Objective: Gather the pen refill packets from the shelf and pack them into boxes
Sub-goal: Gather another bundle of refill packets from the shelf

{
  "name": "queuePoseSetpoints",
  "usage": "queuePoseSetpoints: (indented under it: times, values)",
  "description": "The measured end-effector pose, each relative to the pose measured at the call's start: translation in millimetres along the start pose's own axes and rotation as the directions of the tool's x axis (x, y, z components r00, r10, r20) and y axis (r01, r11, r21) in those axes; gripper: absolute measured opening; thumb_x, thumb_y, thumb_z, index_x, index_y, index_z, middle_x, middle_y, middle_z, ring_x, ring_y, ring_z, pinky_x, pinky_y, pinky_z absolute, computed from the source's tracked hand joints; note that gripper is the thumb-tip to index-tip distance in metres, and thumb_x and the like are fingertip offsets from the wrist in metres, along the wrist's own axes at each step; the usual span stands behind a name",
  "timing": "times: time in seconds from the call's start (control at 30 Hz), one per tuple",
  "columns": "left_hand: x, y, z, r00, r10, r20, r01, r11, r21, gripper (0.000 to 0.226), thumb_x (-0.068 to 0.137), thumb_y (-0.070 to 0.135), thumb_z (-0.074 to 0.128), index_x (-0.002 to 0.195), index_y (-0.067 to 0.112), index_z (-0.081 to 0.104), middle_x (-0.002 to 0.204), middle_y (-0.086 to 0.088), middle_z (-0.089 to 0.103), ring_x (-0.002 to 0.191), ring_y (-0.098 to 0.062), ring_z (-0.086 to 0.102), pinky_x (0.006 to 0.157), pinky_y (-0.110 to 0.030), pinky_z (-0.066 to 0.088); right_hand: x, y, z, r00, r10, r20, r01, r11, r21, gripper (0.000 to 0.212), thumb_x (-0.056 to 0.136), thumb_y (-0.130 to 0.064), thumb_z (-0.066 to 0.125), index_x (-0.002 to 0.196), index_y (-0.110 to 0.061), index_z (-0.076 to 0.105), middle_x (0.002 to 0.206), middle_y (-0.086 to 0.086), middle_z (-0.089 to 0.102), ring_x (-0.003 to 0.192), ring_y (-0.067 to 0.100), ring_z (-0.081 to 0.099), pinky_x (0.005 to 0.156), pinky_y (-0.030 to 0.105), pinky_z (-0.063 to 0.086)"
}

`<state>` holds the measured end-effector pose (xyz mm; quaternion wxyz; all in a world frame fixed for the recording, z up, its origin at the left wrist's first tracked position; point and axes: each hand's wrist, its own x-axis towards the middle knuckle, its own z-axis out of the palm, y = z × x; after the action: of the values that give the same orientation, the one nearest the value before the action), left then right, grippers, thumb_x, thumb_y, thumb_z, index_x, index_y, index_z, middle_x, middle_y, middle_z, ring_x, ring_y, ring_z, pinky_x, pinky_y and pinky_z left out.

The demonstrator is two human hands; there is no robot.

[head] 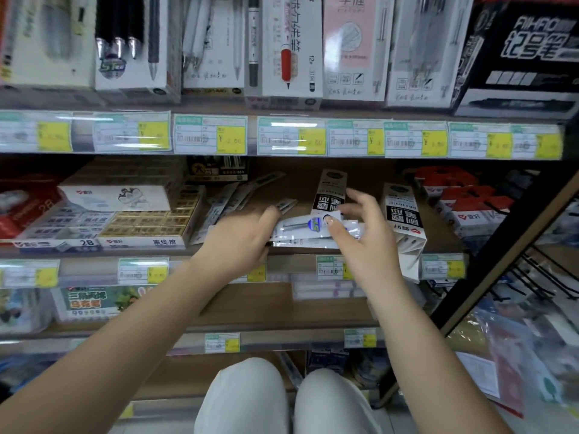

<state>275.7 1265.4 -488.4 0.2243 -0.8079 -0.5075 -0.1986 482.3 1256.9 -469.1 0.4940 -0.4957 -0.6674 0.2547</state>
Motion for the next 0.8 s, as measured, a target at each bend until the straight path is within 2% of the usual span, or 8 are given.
queuePoseSetpoints:
  times: [0.13,0.27,0.4,0.5,0.57,0.63,0.7,0.8]
  values:
    - [-1,8,-2,0.995,0.080,-0.053,-0.080,0.997,0.007,0.031,0.065,0.018,0.029,0.090,0.007,0.045,0.061,-0.010,0.051,0.041,-0.033,0.046,0.034,-0.028,0.028,-6,-3,4,1.000,0.015,-0.022,-0.015,1.000,-0.005,0.037,0.088,-0.027,0.063,0.123,-0.022,0.051,0.109,-0.009,0.061,0.100,0.000,0.048,0.074,-0.003,0.031]
    - [1,22,-11,0.990,0.133,-0.054,-0.134,0.991,-0.012,0.024,0.062,0.018,0.037,0.083,0.008,0.046,0.063,-0.009,0.052,0.041,-0.032,0.046,0.040,-0.025,0.021,-16,-4,11,0.999,0.016,-0.031,-0.016,1.000,0.014,0.024,0.087,-0.024,0.064,0.111,-0.022,0.059,0.102,-0.013,0.060,0.098,0.006,0.054,0.078,0.013,0.042]
    - [1,32,-17,0.987,0.149,-0.054,-0.151,0.988,-0.033,0.029,0.057,0.013,0.062,0.081,0.007,0.048,0.065,-0.010,0.053,0.045,-0.031,0.049,0.045,-0.025,0.023,-21,-6,10,1.000,0.001,-0.012,-0.001,1.000,0.008,0.006,0.084,-0.018,0.069,0.087,-0.021,0.064,0.085,-0.022,0.060,0.083,-0.009,0.054,0.071,-0.003,0.034]
    - [-1,38,-18,0.996,0.079,-0.045,-0.077,0.996,0.035,0.038,0.053,0.014,0.075,0.084,0.006,0.055,0.075,-0.010,0.057,0.066,-0.032,0.056,0.058,-0.033,0.035,-23,-5,5,0.997,0.043,-0.063,-0.038,0.996,0.078,0.007,0.083,-0.017,0.069,0.080,-0.020,0.064,0.082,-0.021,0.061,0.080,-0.019,0.052,0.071,-0.001,0.037]
    - [-9,40,-16,0.995,-0.041,-0.087,0.045,0.998,0.034,0.049,0.063,0.025,0.076,0.103,0.004,0.056,0.100,-0.014,0.061,0.095,-0.035,0.057,0.083,-0.042,0.041,-27,-3,4,0.988,0.089,-0.127,-0.074,0.990,0.122,0.012,0.084,-0.017,0.068,0.078,-0.024,0.061,0.082,-0.020,0.062,0.082,-0.015,0.055,0.072,0.002,0.039]
    - [-25,46,-16,0.964,-0.205,-0.171,0.195,0.978,-0.073,0.061,0.076,0.033,0.066,0.126,0.003,0.047,0.129,-0.018,0.051,0.124,-0.035,0.043,0.108,-0.044,0.030,-32,-1,3,0.968,0.147,-0.203,-0.111,0.978,0.179,0.015,0.085,-0.018,0.067,0.077,-0.029,0.060,0.086,-0.018,0.063,0.083,-0.006,0.058,0.072,0.014,0.046]
    - [-45,64,-19,0.863,-0.430,-0.263,0.353,0.888,-0.294,0.064,0.083,0.030,0.057,0.137,0.003,0.035,0.142,-0.017,0.039,0.135,-0.029,0.030,0.115,-0.037,0.020,-39,-1,3,0.945,0.198,-0.260,-0.134,0.961,0.243,0.015,0.086,-0.015,0.065,0.079,-0.028,0.060,0.090,-0.014,0.063,0.079,-0.013,0.056,0.063,0.004,0.043]
    - [-62,97,-20,0.634,-0.772,-0.046,0.496,0.452,-0.741,0.064,0.083,0.033,0.055,0.138,0.009,0.033,0.138,-0.008,0.041,0.130,-0.017,0.037,0.109,-0.031,0.030,-53,-3,10,0.919,0.285,-0.273,-0.167,0.908,0.385,0.014,0.086,-0.014,0.065,0.080,-0.026,0.061,0.089,-0.010,0.064,0.062,-0.007,0.059,0.053,0.011,0.046]
